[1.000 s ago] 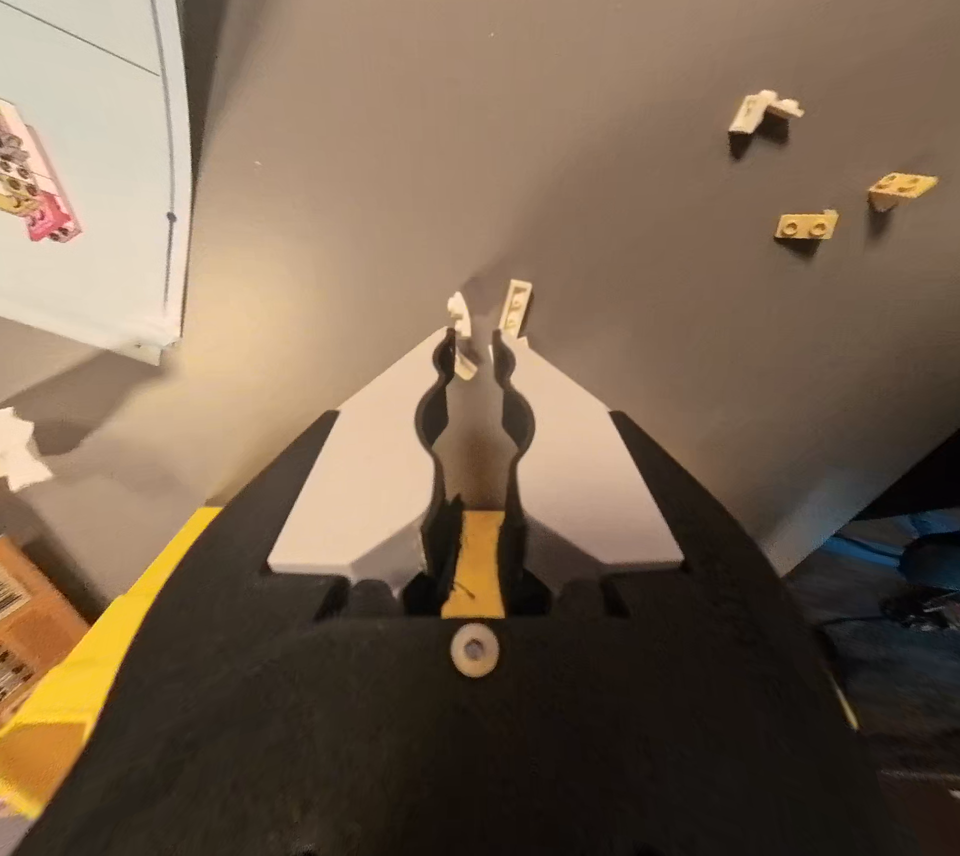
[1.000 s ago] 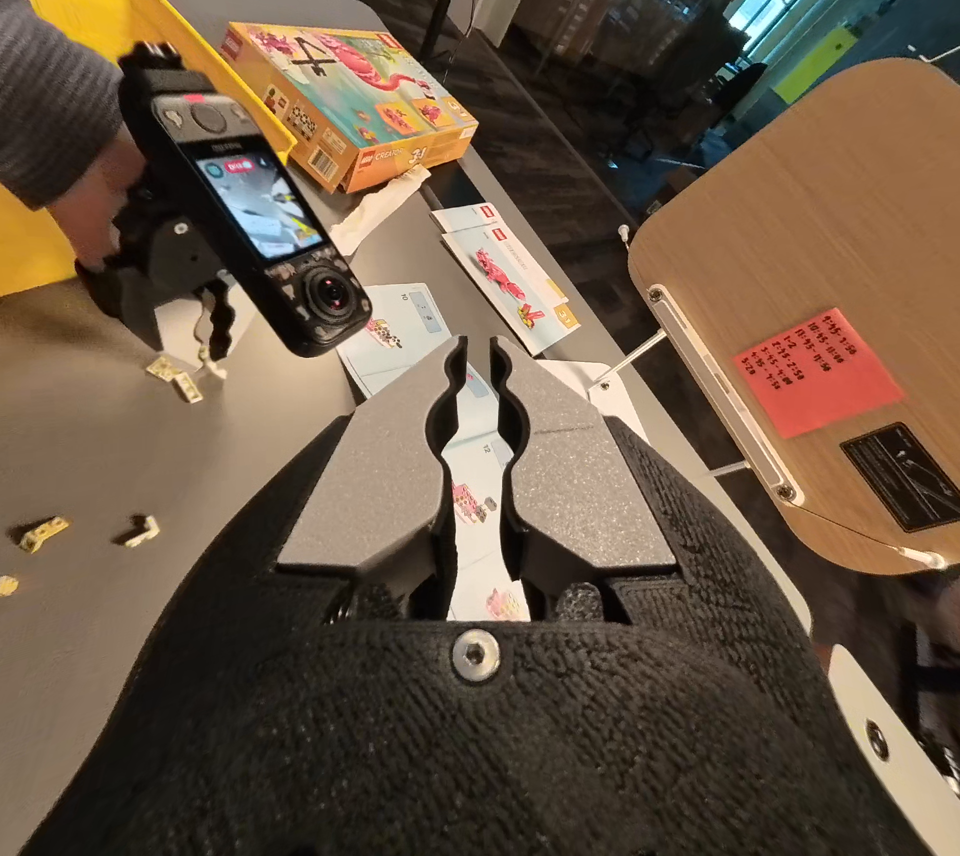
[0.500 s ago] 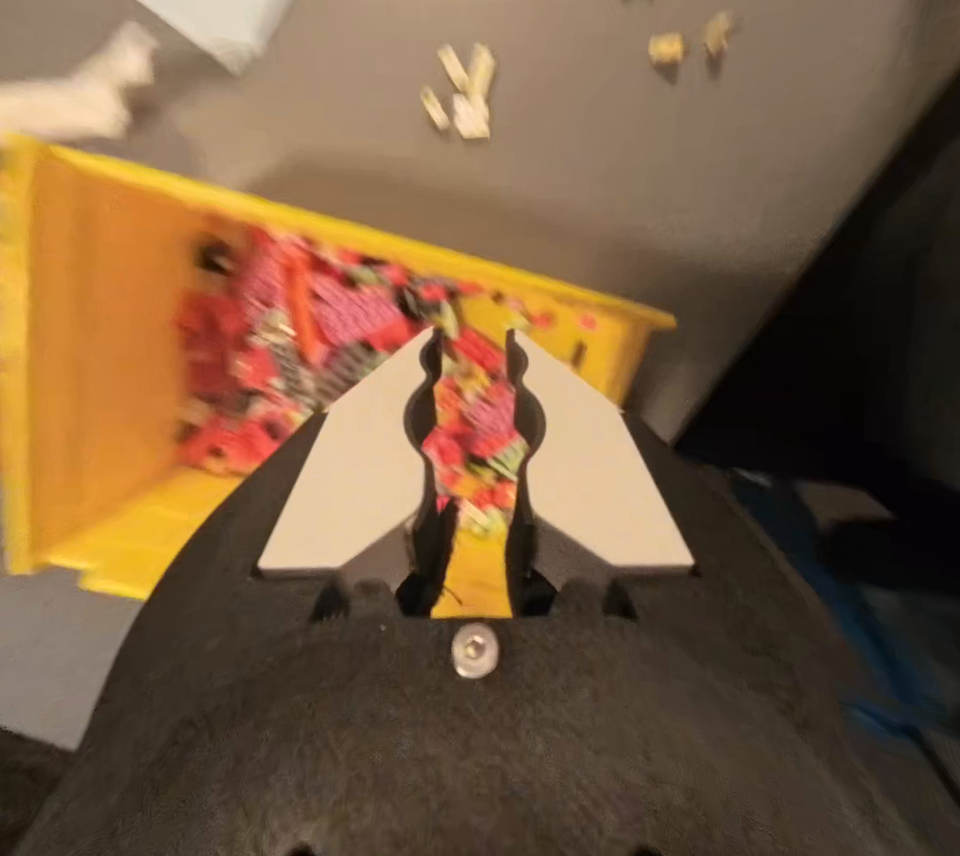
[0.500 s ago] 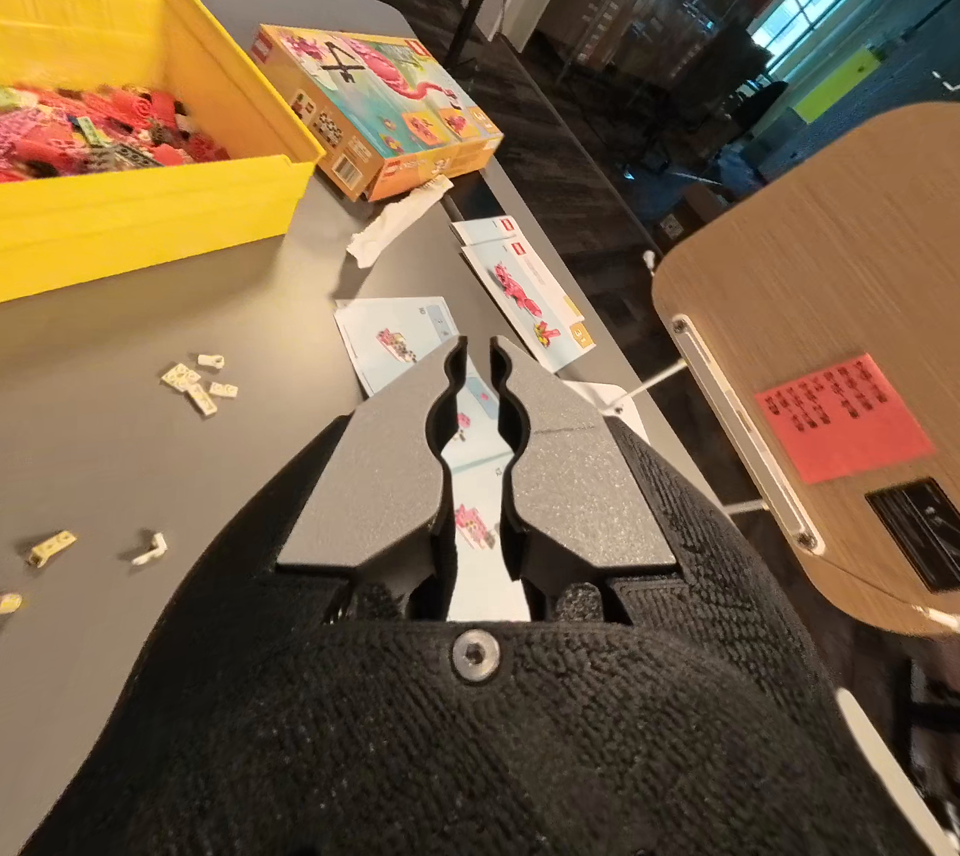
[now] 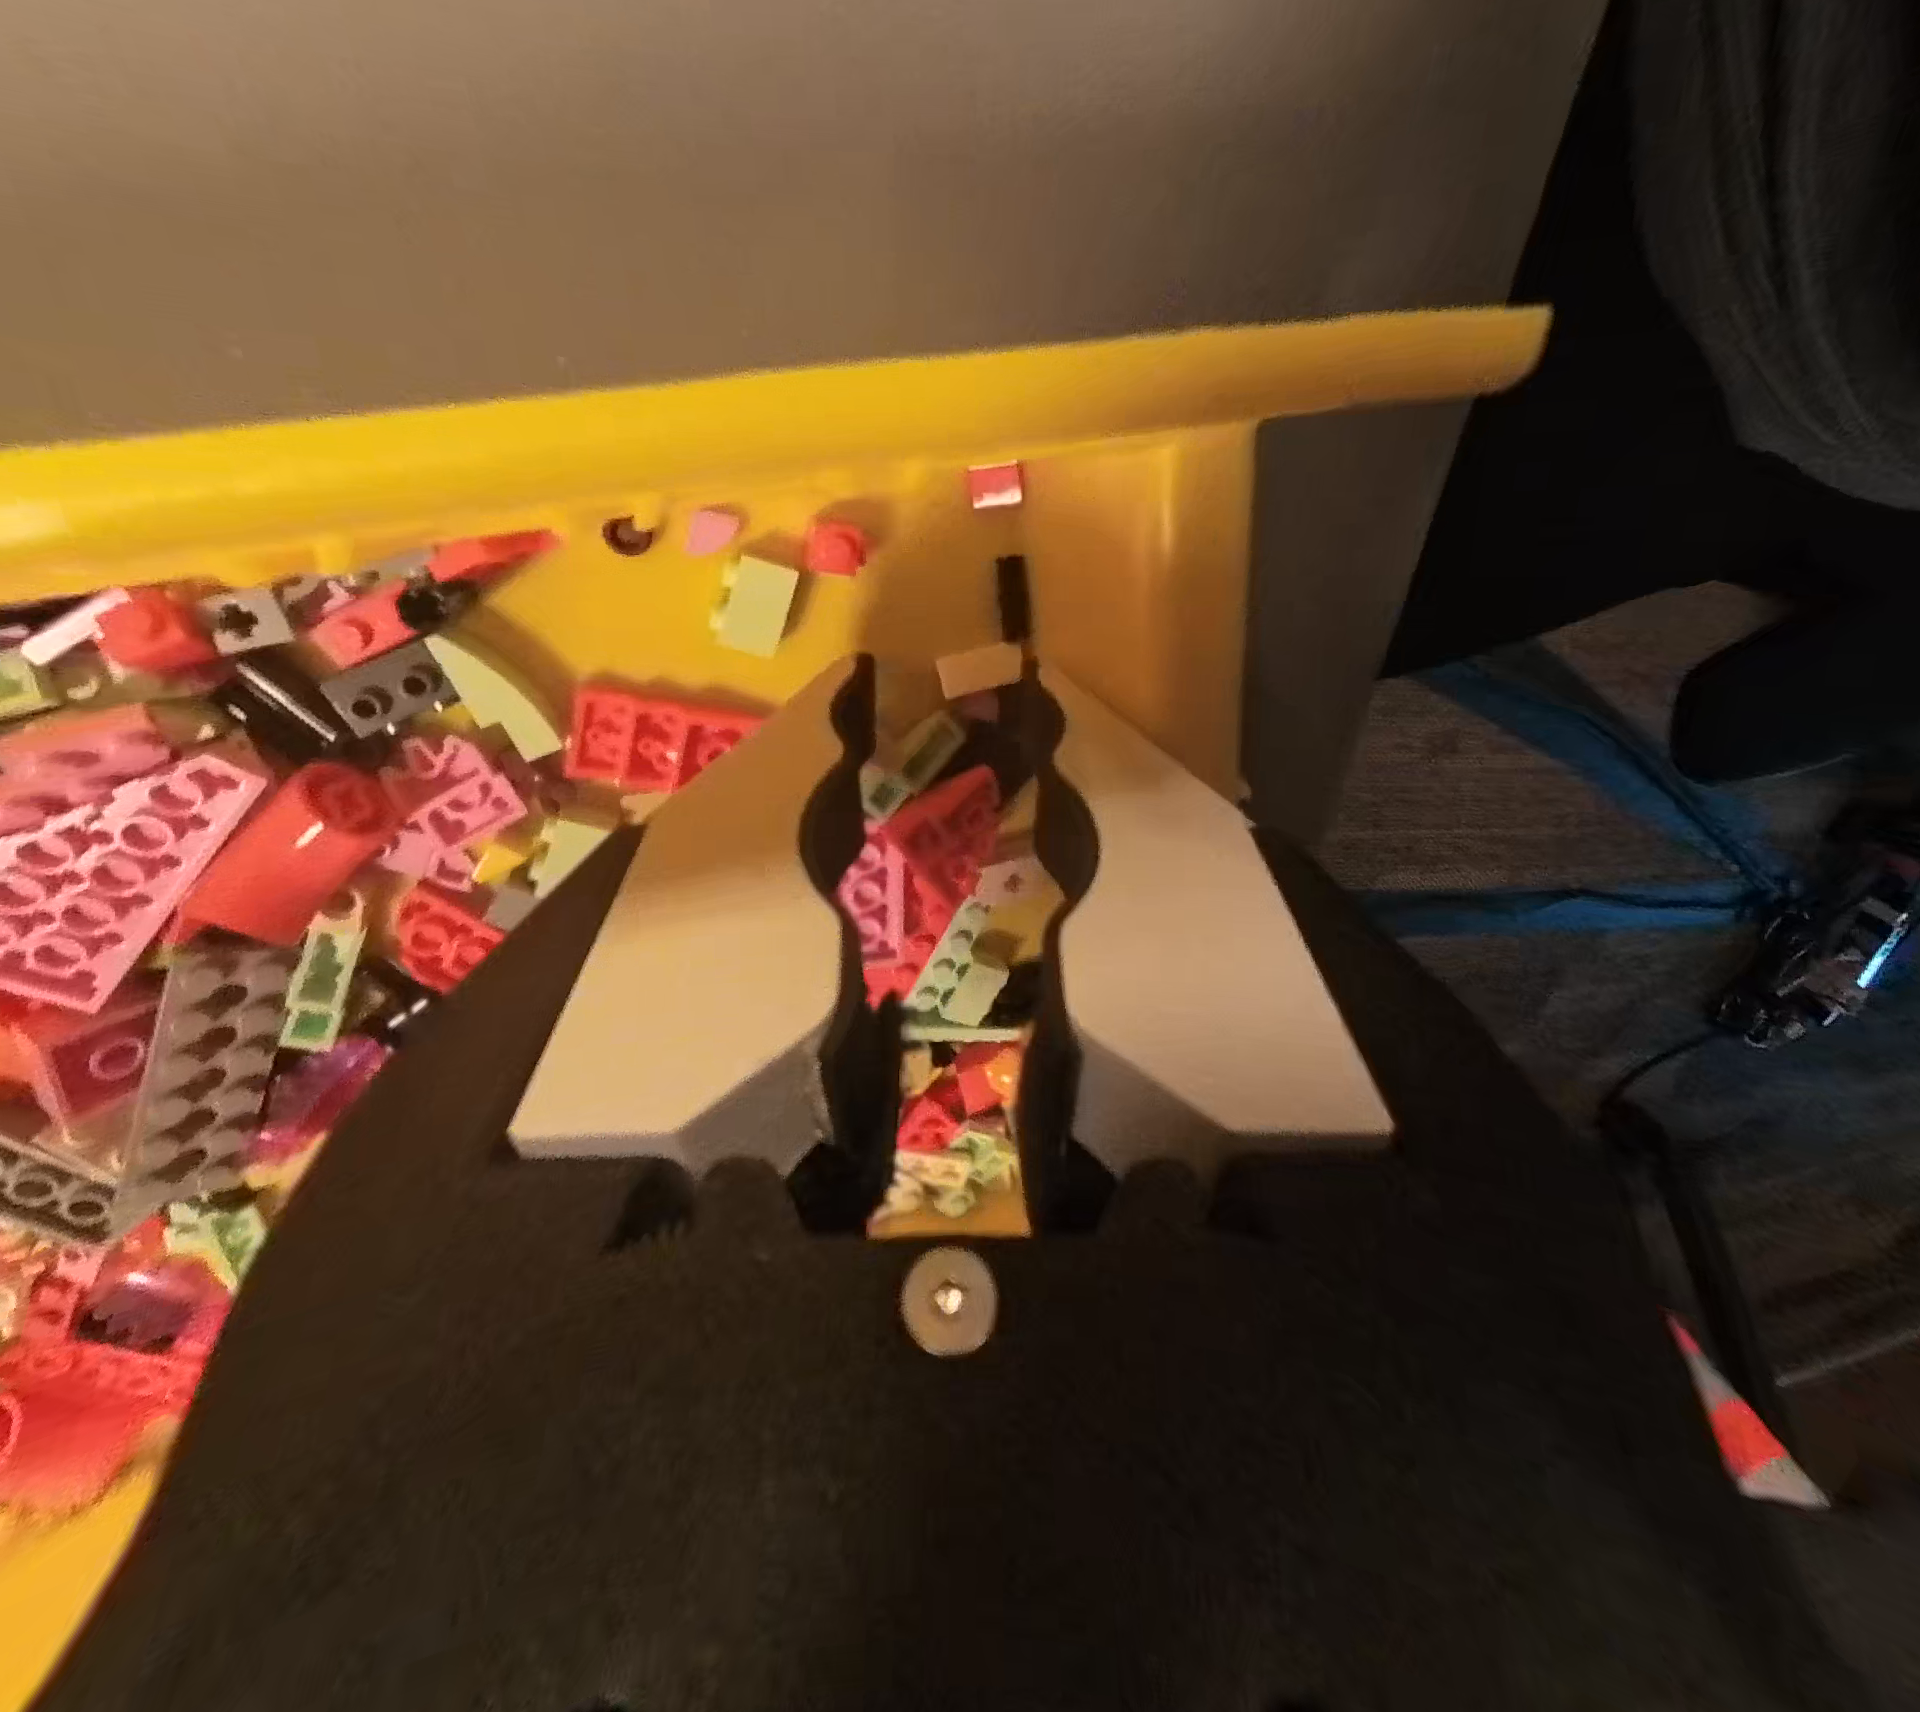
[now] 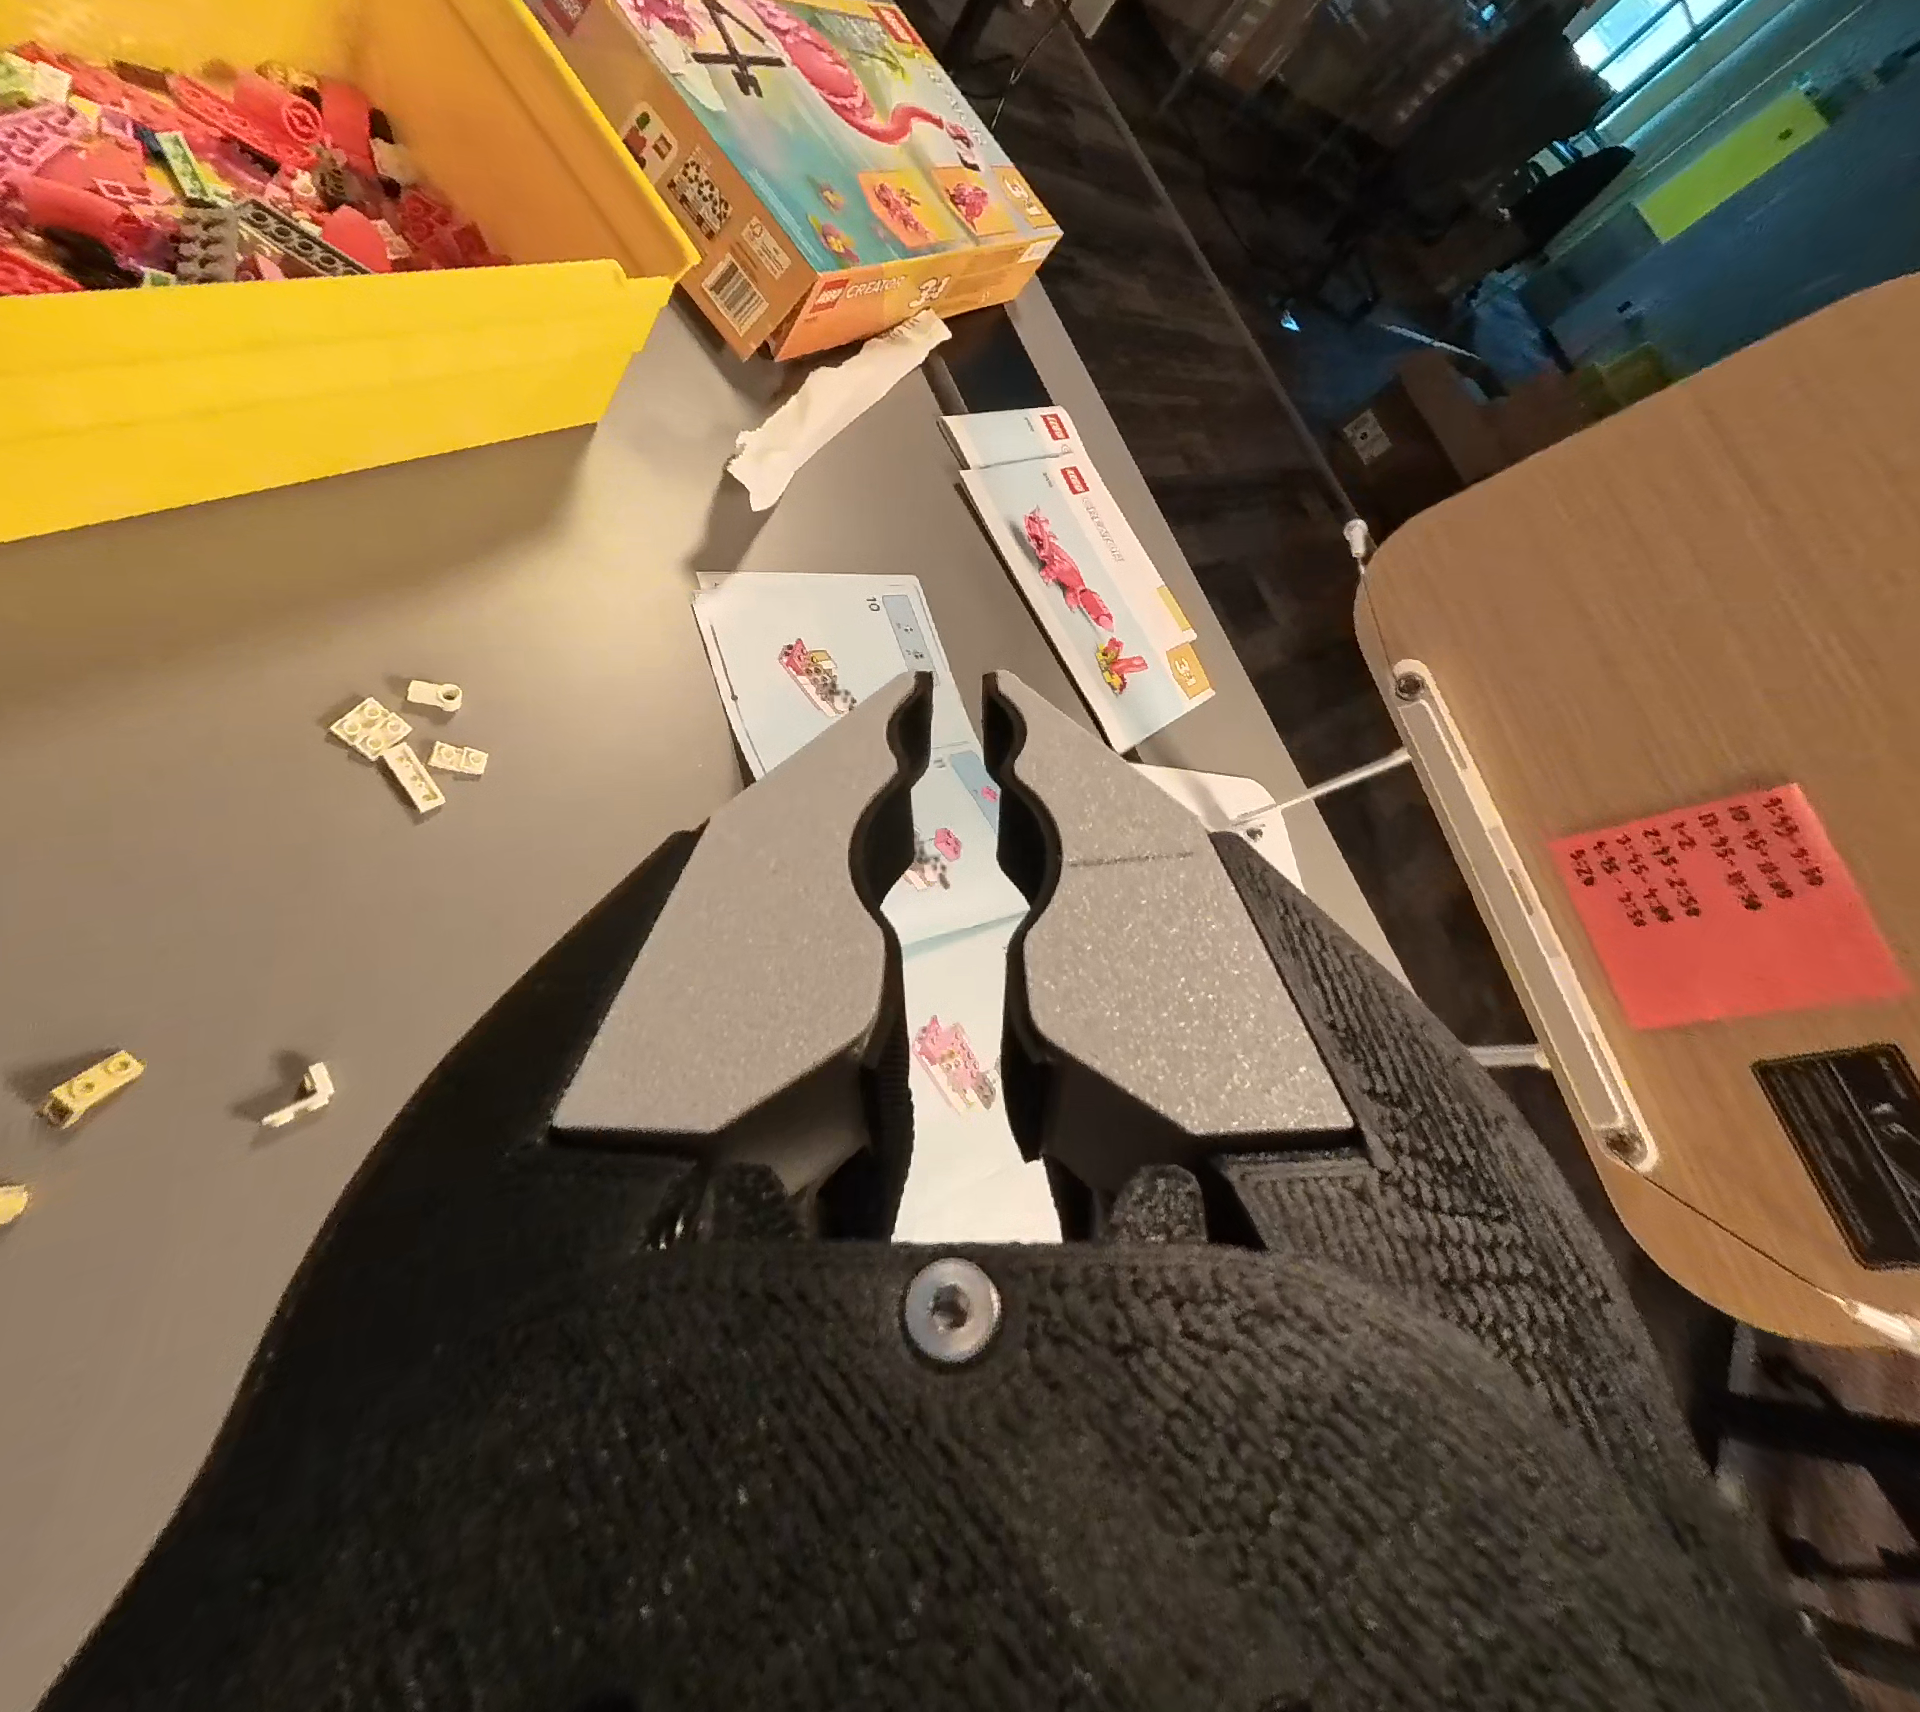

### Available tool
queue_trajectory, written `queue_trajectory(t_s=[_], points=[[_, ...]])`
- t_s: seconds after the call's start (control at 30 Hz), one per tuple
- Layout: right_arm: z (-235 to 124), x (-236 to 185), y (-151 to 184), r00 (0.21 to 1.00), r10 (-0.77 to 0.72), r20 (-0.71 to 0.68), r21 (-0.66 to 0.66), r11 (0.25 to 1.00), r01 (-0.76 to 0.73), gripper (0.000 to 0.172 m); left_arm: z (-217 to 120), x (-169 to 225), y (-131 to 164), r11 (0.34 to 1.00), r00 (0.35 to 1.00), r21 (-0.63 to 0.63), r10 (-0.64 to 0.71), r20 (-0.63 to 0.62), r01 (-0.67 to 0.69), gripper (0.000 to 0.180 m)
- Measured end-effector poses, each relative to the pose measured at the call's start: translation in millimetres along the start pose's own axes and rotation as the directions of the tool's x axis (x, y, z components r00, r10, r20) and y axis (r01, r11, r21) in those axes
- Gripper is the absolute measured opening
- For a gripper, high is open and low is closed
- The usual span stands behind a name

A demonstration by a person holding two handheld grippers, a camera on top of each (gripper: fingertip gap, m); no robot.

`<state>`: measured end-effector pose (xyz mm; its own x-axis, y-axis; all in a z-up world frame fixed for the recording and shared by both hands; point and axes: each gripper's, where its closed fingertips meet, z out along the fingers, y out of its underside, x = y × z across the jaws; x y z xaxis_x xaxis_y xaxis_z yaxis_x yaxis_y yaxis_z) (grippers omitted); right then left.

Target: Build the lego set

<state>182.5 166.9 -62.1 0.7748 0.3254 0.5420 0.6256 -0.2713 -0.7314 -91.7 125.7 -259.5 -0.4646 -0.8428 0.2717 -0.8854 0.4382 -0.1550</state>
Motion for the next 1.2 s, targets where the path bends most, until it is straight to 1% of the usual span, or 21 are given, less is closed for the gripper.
queue_trajectory(t_s=[0.1,0.2,0.27,0.37,0.47,0.53,0.6,0.77,0.8,0.87,0.97,1.03,1.1,1.2], points=[[1,-2,-1,1.0,-0.003,0.007,0.0,1.0,0.003,0.008,1,1,-1,1.0,1.0,0.007,0.017,-0.015,-0.017,0.025],[1,-2,-1,1.0,-0.002,0.009,0.002,1.0,0.002,0.008,2,3,5,0.999,0.999,-0.026,0.026,-0.021,-0.027,0.015],[0,-2,-1,1.0,-0.001,0.01,0.005,1.0,0.001,0.008,2,2,7,0.999,0.999,-0.029,0.029,-0.014,-0.029,0.013],[-1,-2,-2,1.0,-0.002,0.009,0.009,1.0,0.002,0.008,3,0,3,0.999,0.999,-0.003,0.045,0.01,-0.045,0.011],[-2,-2,-3,1.0,-0.002,0.008,0.015,1.0,0.001,0.008,4,-3,-5,0.994,0.993,0.026,0.1,0.058,-0.102,0.01],[-3,-1,-3,1.0,0.0,0.008,0.016,1.0,0.0,0.008,5,-6,-8,0.991,0.988,0.028,0.129,0.088,-0.132,0.002],[-3,-1,-3,1.0,0.0,0.009,0.016,1.0,0.0,0.008,5,-8,-9,0.988,0.984,0.023,0.147,0.105,-0.15,0.0],[-4,-2,-4,1.0,0.001,0.013,0.026,1.0,-0.002,0.008,1,-18,-6,0.995,0.983,0.047,0.084,0.163,-0.093,0.0],[-4,-2,-4,1.0,0.003,0.014,0.027,1.0,-0.003,0.008,2,-16,-8,0.993,0.986,0.073,0.076,0.151,-0.088,0.005],[-5,-1,-3,1.0,0.005,0.015,0.027,1.0,-0.006,0.008,3,-6,-13,0.988,0.993,0.127,0.071,0.097,-0.083,0.023],[-5,-1,-3,1.0,0.006,0.015,0.028,1.0,-0.007,0.008,2,-8,-19,0.986,0.993,0.158,0.038,0.11,-0.055,0.034],[-5,-2,-4,1.0,0.004,0.015,0.029,1.0,-0.004,0.008,3,-9,-21,0.986,0.992,0.153,0.042,0.119,-0.06,0.035],[-5,-2,-5,1.0,0.003,0.015,0.031,1.0,-0.004,0.008,3,-10,-21,0.986,0.986,0.132,0.078,0.145,-0.098,0.034],[-6,-1,-4,1.0,0.005,0.014,0.031,1.0,-0.005,0.008,4,-15,-20,0.981,0.96,0.072,0.157,0.232,-0.178,0.026]])
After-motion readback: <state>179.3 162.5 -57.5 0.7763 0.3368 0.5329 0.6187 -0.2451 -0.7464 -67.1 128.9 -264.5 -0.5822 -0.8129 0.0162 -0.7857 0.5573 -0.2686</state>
